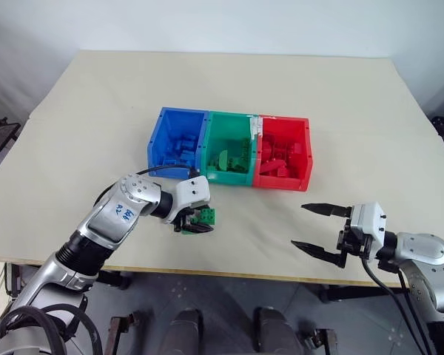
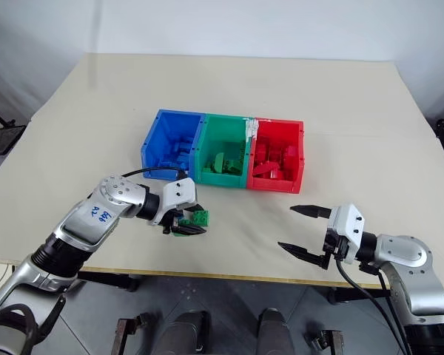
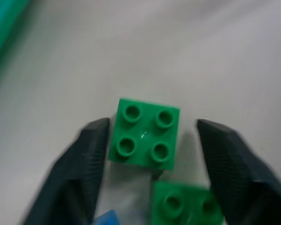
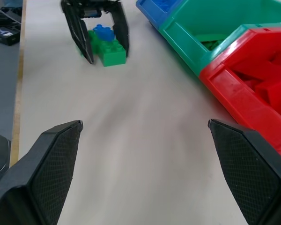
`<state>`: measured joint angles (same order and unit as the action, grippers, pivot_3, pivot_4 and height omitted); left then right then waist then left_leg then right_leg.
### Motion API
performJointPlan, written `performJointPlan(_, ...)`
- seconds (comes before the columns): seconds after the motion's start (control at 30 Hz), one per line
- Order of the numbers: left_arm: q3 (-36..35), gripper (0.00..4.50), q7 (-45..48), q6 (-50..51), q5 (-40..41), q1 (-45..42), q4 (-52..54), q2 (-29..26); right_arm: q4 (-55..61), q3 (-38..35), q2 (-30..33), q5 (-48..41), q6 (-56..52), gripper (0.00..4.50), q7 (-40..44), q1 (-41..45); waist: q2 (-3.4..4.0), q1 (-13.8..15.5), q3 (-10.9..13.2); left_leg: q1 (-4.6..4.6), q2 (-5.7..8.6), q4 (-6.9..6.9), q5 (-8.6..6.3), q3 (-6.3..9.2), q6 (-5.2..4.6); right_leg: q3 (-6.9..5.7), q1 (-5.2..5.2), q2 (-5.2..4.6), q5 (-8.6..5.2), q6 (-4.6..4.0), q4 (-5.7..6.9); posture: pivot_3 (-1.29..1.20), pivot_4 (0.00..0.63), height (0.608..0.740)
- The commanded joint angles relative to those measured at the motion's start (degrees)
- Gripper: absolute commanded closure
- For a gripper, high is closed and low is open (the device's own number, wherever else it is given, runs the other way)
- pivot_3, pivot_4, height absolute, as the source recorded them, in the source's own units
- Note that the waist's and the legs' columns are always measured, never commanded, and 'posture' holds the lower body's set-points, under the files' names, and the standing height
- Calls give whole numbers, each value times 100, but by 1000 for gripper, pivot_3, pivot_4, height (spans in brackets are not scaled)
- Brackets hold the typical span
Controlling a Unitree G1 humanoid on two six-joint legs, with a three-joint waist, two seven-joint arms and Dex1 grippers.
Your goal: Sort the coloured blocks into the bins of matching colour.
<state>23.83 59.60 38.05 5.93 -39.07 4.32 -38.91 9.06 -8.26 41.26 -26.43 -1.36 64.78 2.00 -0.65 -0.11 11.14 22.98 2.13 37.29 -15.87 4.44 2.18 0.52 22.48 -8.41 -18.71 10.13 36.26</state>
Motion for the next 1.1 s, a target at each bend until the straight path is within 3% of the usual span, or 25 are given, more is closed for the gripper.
performJointPlan(0.03, -10, 2922, 89, -60, -49, -52, 8, 24, 209, -131, 33, -84, -10, 0, -71, 104, 0, 5, 0, 0, 0, 0, 0, 0, 0, 0, 0, 0, 0, 0, -1, 0, 150, 740)
performJointPlan(0.17, -262, 3035, 26, -331, 93, -61, -66, 199, 244, -227, 34, -102, -34, 0, -185, 41, 0, 11, 0, 1, 0, 1, 0, 1, 0, 0, -1, 0, 0, 0, -1, 0, 150, 740)
performJointPlan(0.37, -1264, 3035, -350, -787, 647, -273, -216, 811, 609, -737, -210, -443, -246, 0, -766, -351, -2, 54, 1, 9, 1, 9, 0, 6, 0, -2, 0, -1, 1, 1, -2, 0, 150, 740)
performJointPlan(0.57, -1906, 3035, -1692, -1538, 359, -1368, -1573, 1657, 1030, -1368, -574, -667, -364, 0, -1536, -716, -9, 142, 3, 9, 6, 25, 1, 8, 0, -3, -3, -3, 3, 5, -17, 0, 150, 740)
performJointPlan(0.77, -1988, 3035, -1467, -2681, 404, -1823, -3307, 2134, 1194, -1375, -570, -624, -349, 0, -1646, -866, -7, 137, 3, 7, 7, 16, 1, 3, -1, -3, -1, -2, 3, 5, 2, 0, 150, 740)
performJointPlan(0.93, -2181, 1456, -1286, -3086, 523, -1910, -3807, 2304, 1320, -1332, -525, -620, -381, 0, -1633, -914, -10, 120, 4, 10, 7, 15, 2, 2, -2, -3, 3, -3, 3, 6, 3, 0, 150, 740)
performJointPlan(1.1, -2352, 57, -1047, -3647, 553, -1393, -3304, 2010, 1277, -1065, -482, -590, -462, 0, -1532, -659, -10, 70, 4, 8, 6, 15, 2, 1, -1, -2, 2, -3, 3, 6, 5, 0, 150, 740)
